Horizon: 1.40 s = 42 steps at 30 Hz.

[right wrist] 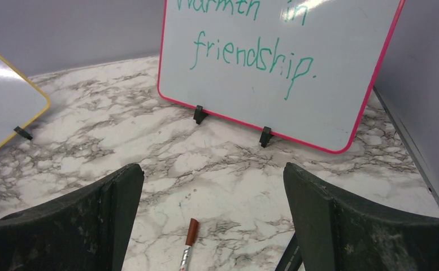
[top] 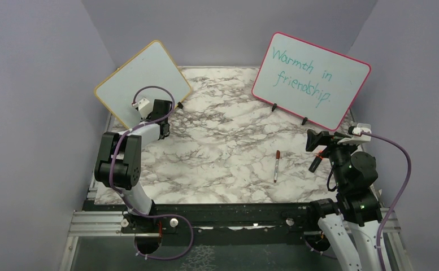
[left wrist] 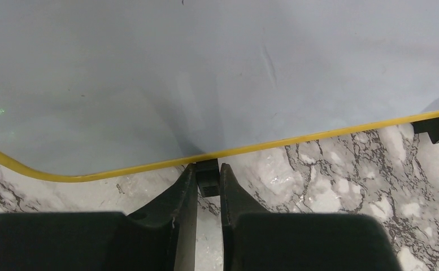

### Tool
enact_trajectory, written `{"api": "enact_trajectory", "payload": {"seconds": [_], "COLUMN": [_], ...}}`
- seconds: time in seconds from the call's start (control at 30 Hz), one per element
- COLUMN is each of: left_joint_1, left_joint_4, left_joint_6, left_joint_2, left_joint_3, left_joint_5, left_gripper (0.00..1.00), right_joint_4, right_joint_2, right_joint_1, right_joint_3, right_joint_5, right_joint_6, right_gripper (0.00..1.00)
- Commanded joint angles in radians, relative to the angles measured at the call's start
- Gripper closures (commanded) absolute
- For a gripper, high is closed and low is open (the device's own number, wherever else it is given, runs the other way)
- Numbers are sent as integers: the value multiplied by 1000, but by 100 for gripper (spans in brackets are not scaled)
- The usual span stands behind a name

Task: Write a sentence on the whiteboard
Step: Move the whiteboard to the center of the board.

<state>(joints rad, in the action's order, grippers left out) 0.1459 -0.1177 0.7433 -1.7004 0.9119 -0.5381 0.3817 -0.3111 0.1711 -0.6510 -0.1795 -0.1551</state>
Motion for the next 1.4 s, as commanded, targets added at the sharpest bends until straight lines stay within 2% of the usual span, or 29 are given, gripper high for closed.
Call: {"api": "enact_trajectory", "payload": {"seconds": [0.0, 0.23, 0.5, 0.67, 1.1, 1.37], "left_joint_1": [2, 54, 179, 280, 545, 698], "left_joint_4": [1, -9, -36, -39, -75, -74], "left_joint_6": [-39, -65, -60, -3, 125, 208], "left_joint_2": [-4, 61, 171, 207, 244, 213], "left_joint_3": [-49, -128, -201, -223, -234, -229], "left_joint_5": [81, 171, 215, 232, 167, 119], "left_gripper": [100, 100, 100, 100, 100, 100], "right_joint_4": [-40, -40, -37, -32, -30, -30], "right_joint_2": [16, 20, 33, 33, 47, 52], "right_joint_1": [7, 7, 8, 10, 11, 13], "right_joint_3": [10, 10, 11, 9, 9, 10], "right_joint_5": [-25, -20, -25, -34, -31, -23], "right_joint_6": [18, 17, 16, 13, 12, 11], "right_gripper": [0, 0, 0, 0, 0, 0]}}
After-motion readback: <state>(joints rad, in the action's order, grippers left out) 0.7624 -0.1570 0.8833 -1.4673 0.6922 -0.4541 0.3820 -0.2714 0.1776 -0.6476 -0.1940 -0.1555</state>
